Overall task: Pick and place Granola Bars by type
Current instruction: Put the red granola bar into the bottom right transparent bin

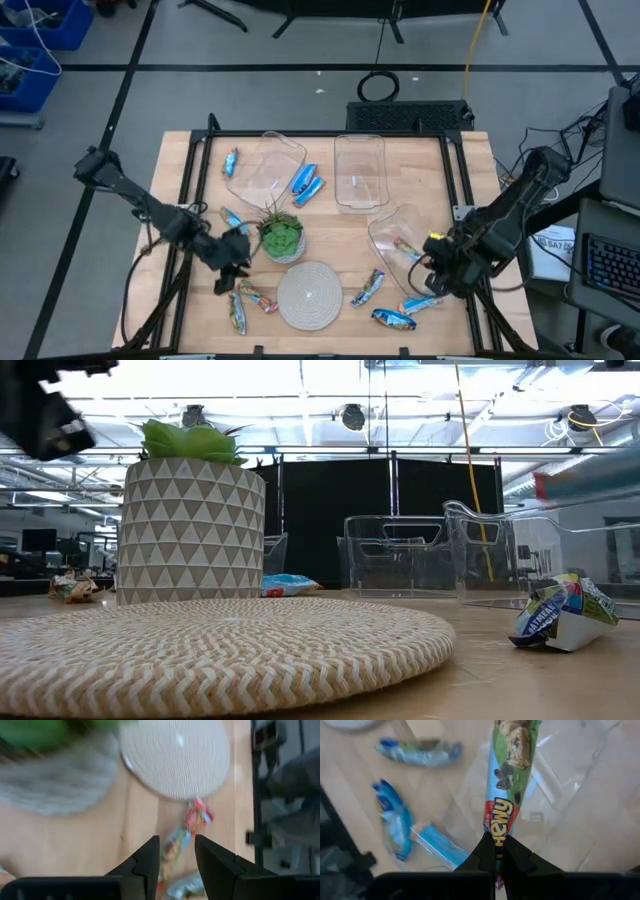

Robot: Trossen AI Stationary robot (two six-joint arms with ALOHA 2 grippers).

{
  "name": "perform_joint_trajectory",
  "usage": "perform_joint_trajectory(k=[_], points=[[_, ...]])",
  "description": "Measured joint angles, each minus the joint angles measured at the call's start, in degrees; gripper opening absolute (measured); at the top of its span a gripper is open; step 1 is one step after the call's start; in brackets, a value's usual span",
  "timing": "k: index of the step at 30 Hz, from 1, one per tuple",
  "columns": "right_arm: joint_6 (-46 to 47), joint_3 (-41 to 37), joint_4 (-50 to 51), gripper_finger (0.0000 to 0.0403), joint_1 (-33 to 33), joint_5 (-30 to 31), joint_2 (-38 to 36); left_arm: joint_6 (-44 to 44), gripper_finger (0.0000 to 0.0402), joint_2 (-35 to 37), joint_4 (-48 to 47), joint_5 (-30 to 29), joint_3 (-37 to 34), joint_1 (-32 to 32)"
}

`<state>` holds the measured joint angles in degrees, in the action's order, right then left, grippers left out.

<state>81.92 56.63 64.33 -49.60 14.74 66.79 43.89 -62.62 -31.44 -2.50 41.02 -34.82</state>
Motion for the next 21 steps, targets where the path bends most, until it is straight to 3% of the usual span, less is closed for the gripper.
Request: perform_joint_trajectory(k=[7, 15, 21], points=[[3.90, -5.33, -3.68, 0.0009, -1.25, 0.05, -0.87, 0.81, 0.0127, -9.23, 7.17, -0.30, 0.02, -7.06], [-1.66, -8.31, -9.84, 0.0125, -0.76, 0.00, -2.44, -10.59, 0.0135, -18.68, 8.00, 0.93, 0.00, -9.10], [-3.32, -8.32, -12.69, 0.0181, -0.66, 0.01, -2.63, -18.69, 0.0195, -19.90, 8.85, 0.99, 0.00, -7.36]])
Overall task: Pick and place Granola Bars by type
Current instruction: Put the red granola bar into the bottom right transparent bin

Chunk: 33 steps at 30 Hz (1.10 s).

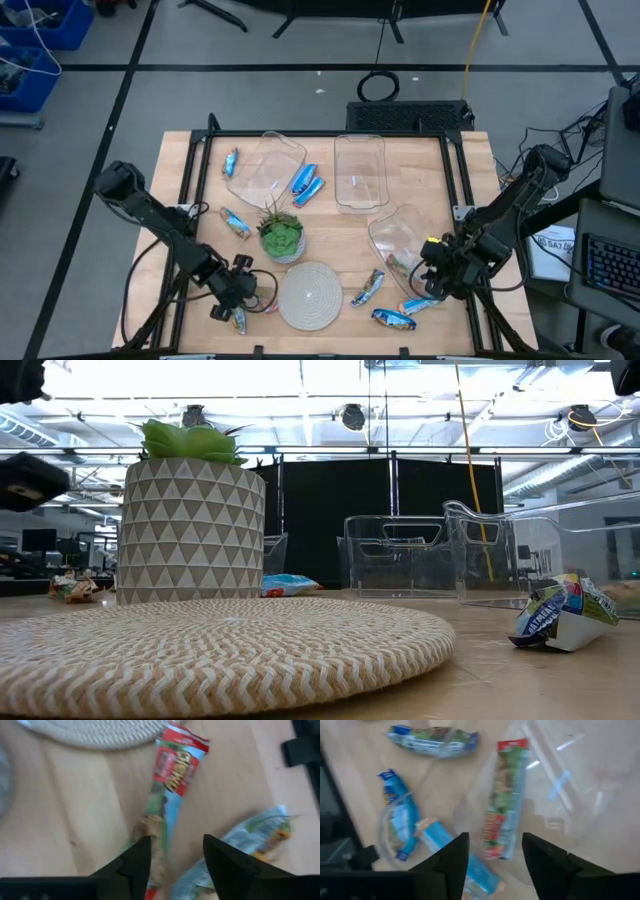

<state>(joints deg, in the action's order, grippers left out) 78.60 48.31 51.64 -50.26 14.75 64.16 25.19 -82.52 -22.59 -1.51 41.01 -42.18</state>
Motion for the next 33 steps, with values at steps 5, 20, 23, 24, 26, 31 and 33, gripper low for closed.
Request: perform_joint_trajectory(k=[5, 20, 23, 24, 26, 31, 33], points=[[0.14, 0.00, -0.54, 0.0186, 0.02, 0.00, 0.00, -5.86, 0.0249, -0.37, 0.48, -5.35, 0.00, 1.02], [0.13, 0.00, -4.70, 0.0158, 0.07, 0.10, -1.61, -6.69, 0.0133, -6.79, 2.66, -3.71, -0.04, 2.34], [-0.73, 0.00, -4.78, 0.0150, 0.72, 2.16, -3.53, -5.38, 0.0034, -3.68, 1.56, -3.41, 0.74, 4.47], [-1.63, 0.00, -5.20, 0.0148, 1.02, 3.45, -4.40, -4.19, 0.0025, -2.40, 1.60, -2.41, 1.07, 4.98], [-4.37, -0.01, -7.77, 0.0143, 1.82, 7.38, -6.69, -2.25, 0.0026, -0.42, 0.48, 0.53, 2.50, 5.89], [-18.04, -0.02, -20.90, 0.0139, 4.99, 19.21, -14.04, -2.72, 0.0015, 5.20, -1.12, 6.09, 10.68, 6.79], [-25.70, 0.00, -27.44, 0.0141, 6.54, 21.99, -16.78, -2.34, 0.0015, 6.33, -3.28, 6.04, 14.85, 6.87]])
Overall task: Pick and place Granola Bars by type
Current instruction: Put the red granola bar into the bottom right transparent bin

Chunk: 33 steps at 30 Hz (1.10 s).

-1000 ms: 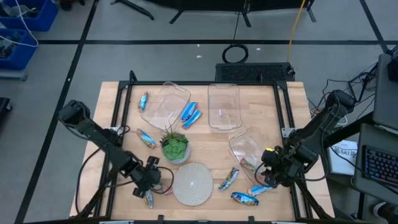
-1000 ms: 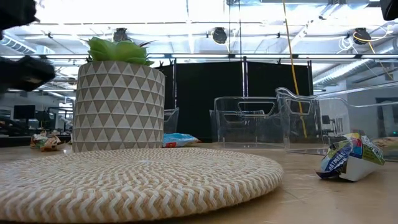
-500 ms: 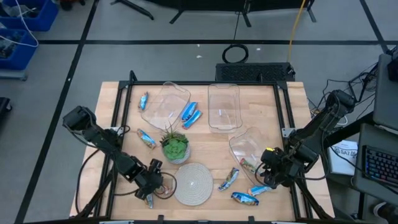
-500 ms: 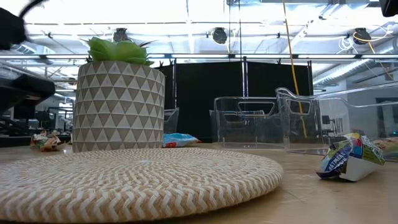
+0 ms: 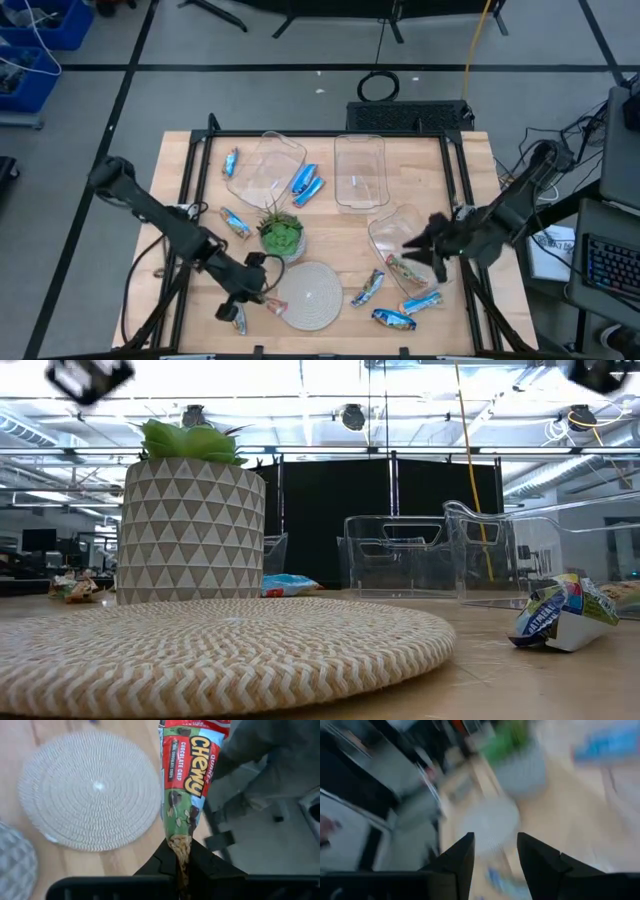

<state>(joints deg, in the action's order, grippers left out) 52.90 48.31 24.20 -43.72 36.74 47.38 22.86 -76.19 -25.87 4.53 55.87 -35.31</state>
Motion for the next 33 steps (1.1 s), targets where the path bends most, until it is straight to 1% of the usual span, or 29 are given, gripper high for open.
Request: perform_joint_trajectory(k=[1, 3, 5, 7, 9, 13, 16, 19, 20, 23, 26, 31, 33], points=[[-3.84, 0.00, -3.32, 0.0141, 0.75, 0.95, -1.10, 0.01, 0.0015, 0.24, -0.81, -1.76, 2.33, 0.28], [-11.75, 0.00, -9.29, 0.0141, 2.38, 2.65, -2.53, -0.05, 0.0015, 0.49, -1.59, -7.18, 7.75, 1.60], [-20.95, 0.00, -15.97, 0.0141, 4.10, 4.13, -2.96, -0.76, 0.0014, 0.75, -2.31, -12.13, 12.23, 4.08], [-30.05, 0.00, -21.61, 0.0141, 6.01, 4.27, -2.68, -2.26, 0.0014, 0.44, -2.30, -15.66, 15.46, 7.60], [-36.88, 0.00, -26.49, 0.0141, 8.32, 4.23, -1.77, -3.07, 0.0013, -0.29, -1.04, -17.73, 17.88, 11.78], [-44.46, 0.00, -36.20, 0.0141, 13.52, 4.27, 0.84, -3.71, 0.0013, -2.22, 2.80, -18.93, 20.89, 19.62], [-47.02, 0.00, -40.72, 0.0141, 17.51, 4.04, 3.06, -5.25, 0.0013, -5.25, 7.33, -17.15, 21.96, 23.97], [-46.97, 0.00, -41.48, 0.0141, 21.10, 3.58, 4.89, -7.31, 0.0012, -8.99, 12.99, -12.68, 23.89, 27.14], [-46.79, 0.00, -41.63, 0.0141, 22.05, 3.09, 5.36, -7.46, 0.0012, -10.21, 13.24, -11.91, 24.77, 27.91], [-46.47, 0.00, -41.88, 0.0141, 24.13, -0.91, 6.40, -8.00, 0.0012, -14.21, 12.89, -10.71, 27.67, 29.80], [-45.07, 0.00, -41.58, 0.0141, 25.36, -1.18, 7.29, -9.04, 0.0012, -17.87, 12.86, -9.93, 30.63, 31.02], [-41.85, 0.07, -42.33, 0.0141, 26.93, -5.53, 8.66, -9.23, 0.0012, -22.06, 12.77, -8.54, 34.64, 32.20], [-40.45, 0.07, -41.98, 0.0141, 26.99, -5.91, 9.16, -9.72, 0.0012, -23.19, 12.71, -8.56, 35.88, 32.32]])
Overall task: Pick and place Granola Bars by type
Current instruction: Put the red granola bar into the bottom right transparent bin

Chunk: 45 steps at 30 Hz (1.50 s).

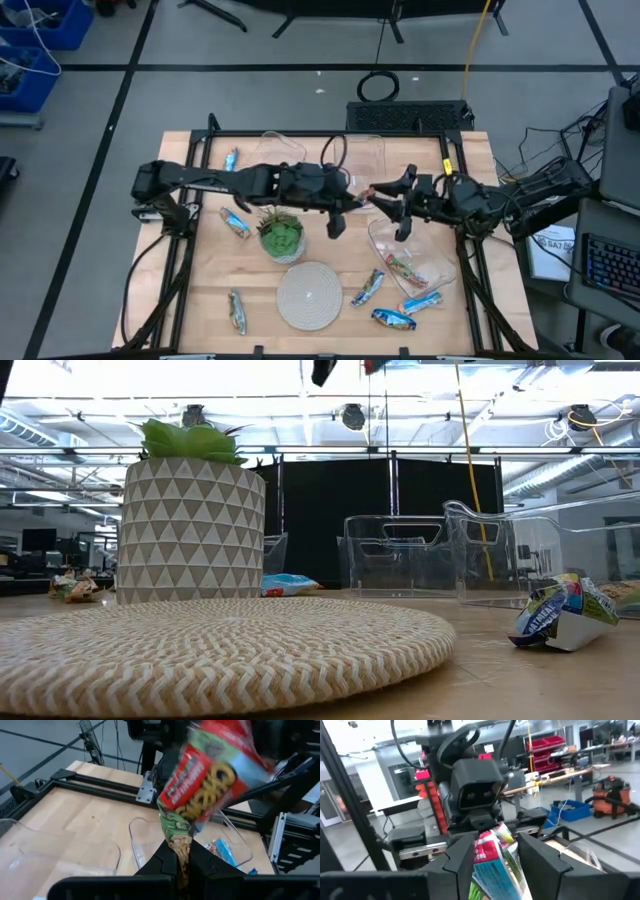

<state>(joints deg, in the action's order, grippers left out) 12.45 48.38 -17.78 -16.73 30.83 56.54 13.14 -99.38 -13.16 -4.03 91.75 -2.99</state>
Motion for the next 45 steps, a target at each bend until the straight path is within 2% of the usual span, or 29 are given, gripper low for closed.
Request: perform_joint_trajectory(k=[5, 10, 14, 19, 26, 39, 42, 45], points=[[-0.08, 0.06, -0.01, 0.0142, 0.02, -1.45, -0.18, -0.45, 0.0012, 0.74, 0.15, 1.40, 1.37, 0.13], [-0.36, -0.02, 1.14, 0.0146, 0.00, -3.91, -3.45, 0.09, 0.0012, 4.24, -5.17, 1.22, 1.61, 0.12], [0.32, -0.04, 4.07, 0.0178, 0.22, -2.49, -5.94, 0.03, 0.0012, 6.07, -5.46, 1.22, 1.72, 0.32], [0.36, -0.13, 5.87, 0.0219, 1.48, -2.33, -4.85, -0.48, 0.0011, 6.50, -1.69, 1.14, 1.70, 0.40], [0.84, -0.13, 3.33, 0.0230, 2.19, -4.06, -3.61, 0.49, 0.0011, 5.21, -2.31, 0.99, 1.55, 1.41], [0.70, -0.11, 2.11, 0.0206, 3.33, -3.78, -2.40, 0.70, 0.0011, 2.67, 0.16, 3.95, 1.57, 2.06], [2.76, -0.11, 3.03, 0.0167, 4.37, -3.92, -2.43, 0.87, 0.0011, 2.45, -0.05, 4.02, 1.55, 2.06], [2.82, -0.11, 2.93, 0.0082, 4.46, -5.04, -2.41, 1.12, 0.0011, 2.59, -0.47, 4.12, 1.55, 2.08]])
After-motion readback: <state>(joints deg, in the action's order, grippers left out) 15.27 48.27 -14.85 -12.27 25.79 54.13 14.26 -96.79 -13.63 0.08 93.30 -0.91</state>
